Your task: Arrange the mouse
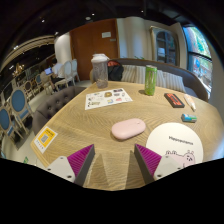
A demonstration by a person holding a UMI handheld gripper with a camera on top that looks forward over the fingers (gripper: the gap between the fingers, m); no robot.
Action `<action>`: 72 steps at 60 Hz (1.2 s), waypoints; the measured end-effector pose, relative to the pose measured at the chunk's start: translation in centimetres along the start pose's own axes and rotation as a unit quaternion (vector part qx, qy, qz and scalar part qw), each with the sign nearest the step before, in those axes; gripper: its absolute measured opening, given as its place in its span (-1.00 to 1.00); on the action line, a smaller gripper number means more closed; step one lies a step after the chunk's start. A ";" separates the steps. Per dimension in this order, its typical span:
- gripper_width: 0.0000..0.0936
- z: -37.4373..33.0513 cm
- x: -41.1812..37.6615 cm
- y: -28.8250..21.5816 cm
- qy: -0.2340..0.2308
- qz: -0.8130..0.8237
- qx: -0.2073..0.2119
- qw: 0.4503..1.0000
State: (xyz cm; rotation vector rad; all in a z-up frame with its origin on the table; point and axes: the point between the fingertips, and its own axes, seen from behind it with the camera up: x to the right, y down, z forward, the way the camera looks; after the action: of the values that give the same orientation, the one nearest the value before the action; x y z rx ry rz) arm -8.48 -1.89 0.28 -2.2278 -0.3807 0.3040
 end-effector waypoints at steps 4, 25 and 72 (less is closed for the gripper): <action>0.79 1.8 0.0 0.0 0.009 0.002 -0.014 1.000; 0.80 8.3 1.9 -4.5 0.055 0.007 -0.025 0.998; -0.13 -0.4 3.2 -15.6 0.082 0.028 0.137 0.987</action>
State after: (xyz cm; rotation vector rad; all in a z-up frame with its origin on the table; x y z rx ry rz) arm -8.00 8.45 12.39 -1.9789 -0.1756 0.1871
